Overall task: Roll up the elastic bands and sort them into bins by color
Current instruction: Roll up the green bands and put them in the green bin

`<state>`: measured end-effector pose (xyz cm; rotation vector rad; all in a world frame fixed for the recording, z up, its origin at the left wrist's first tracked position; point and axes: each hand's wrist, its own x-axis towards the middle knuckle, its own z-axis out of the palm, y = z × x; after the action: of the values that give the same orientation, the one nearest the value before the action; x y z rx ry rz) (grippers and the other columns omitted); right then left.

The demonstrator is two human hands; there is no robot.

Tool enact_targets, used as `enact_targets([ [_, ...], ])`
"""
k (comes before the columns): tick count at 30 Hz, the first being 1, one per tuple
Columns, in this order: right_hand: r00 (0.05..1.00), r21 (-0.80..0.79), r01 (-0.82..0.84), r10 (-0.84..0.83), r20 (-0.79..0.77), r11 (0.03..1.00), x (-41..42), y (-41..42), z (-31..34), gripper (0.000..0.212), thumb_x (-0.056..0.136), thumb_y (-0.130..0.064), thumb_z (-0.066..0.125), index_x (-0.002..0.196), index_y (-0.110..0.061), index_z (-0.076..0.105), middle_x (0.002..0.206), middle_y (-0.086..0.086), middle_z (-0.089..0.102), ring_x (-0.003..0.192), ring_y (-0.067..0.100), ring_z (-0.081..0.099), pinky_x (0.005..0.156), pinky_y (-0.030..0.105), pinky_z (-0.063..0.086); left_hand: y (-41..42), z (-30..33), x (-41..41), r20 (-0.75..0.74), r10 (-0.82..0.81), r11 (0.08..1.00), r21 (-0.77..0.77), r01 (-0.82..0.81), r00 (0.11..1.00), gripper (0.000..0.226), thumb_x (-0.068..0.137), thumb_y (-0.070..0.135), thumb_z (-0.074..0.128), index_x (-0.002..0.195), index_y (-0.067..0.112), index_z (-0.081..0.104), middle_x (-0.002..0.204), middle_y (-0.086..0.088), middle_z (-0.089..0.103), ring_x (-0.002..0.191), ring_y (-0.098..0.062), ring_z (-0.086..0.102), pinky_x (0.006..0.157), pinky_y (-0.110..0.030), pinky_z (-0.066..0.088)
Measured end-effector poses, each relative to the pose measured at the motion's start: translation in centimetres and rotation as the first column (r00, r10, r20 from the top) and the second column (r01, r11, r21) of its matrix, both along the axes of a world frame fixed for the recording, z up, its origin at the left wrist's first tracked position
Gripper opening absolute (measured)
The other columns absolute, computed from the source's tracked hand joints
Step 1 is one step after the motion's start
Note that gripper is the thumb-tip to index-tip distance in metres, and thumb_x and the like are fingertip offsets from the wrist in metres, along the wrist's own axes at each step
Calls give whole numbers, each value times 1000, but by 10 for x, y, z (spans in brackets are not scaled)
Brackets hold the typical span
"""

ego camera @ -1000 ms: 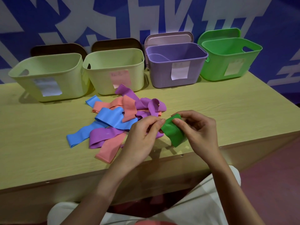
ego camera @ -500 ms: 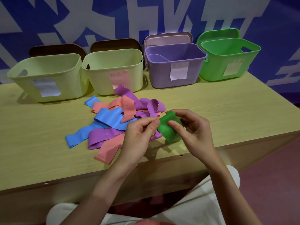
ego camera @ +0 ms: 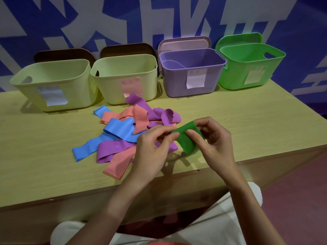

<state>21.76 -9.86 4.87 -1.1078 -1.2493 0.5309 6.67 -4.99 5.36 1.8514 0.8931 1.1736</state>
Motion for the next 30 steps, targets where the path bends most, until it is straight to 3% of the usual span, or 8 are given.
enact_targets([
  [5,1000,15,-12,12,-3,1000,0,-4,-1,22,86,-10,69,105,-20,64,76,3,66,71,15,62,62,36,50,-1,7,3,152,4,975,-221,30,988,22,89,7,59,94,26,69,62,17,62,63,3,54,65,-16,46],
  [8,997,2,-24,24,67,1000,4,-5,-2,33,87,-3,67,118,-14,63,61,-2,48,59,12,43,56,27,39,-2,7,3,202,-42,952,-289,101,978,21,92,7,56,94,22,70,59,4,51,60,-8,45,59,-20,41],
  [10,995,-1,-47,46,90,999,6,-6,-1,33,87,-3,67,118,-12,64,73,0,60,65,14,52,61,26,45,-4,7,4,208,-60,946,-300,122,976,19,92,7,55,94,19,70,59,2,48,60,-8,43,57,-17,39],
  [13,996,-1,-58,58,75,998,6,-7,1,23,86,-4,67,106,-16,67,96,-7,71,88,11,67,76,24,53,-4,6,3,186,-98,951,-272,147,978,28,93,12,54,75,26,69,57,1,45,58,-7,41,56,-17,37],
  [19,999,-45,-23,25,43,999,4,-8,1,9,85,-14,67,90,-21,66,83,-6,70,76,10,66,66,29,53,-2,4,0,57,-146,973,-170,154,988,38,93,32,49,58,18,51,57,-12,38,57,-16,37,58,-30,33],
  [23,1000,-65,-16,17,5,998,3,-8,-3,7,83,-15,68,88,-18,66,80,-5,70,73,8,64,64,28,51,-3,2,-2,13,-101,994,-43,101,995,19,90,35,57,72,29,62,64,10,55,64,-9,50,61,-27,41],
  [25,1000,-63,-15,15,-1,998,3,-9,-5,7,83,-13,68,89,-17,66,80,-5,69,74,8,64,65,26,51,-5,-1,-2,38,-50,998,-28,51,998,16,83,37,68,89,22,69,74,7,64,70,-14,58,64,-30,50],
  [30,999,-27,-47,46,-27,999,0,-11,-3,15,85,-10,67,99,-16,67,86,-1,71,80,9,66,71,21,52,-6,2,0,101,26,996,-91,-17,995,10,81,16,72,85,25,72,77,7,72,76,-9,66,70,-28,55],
])
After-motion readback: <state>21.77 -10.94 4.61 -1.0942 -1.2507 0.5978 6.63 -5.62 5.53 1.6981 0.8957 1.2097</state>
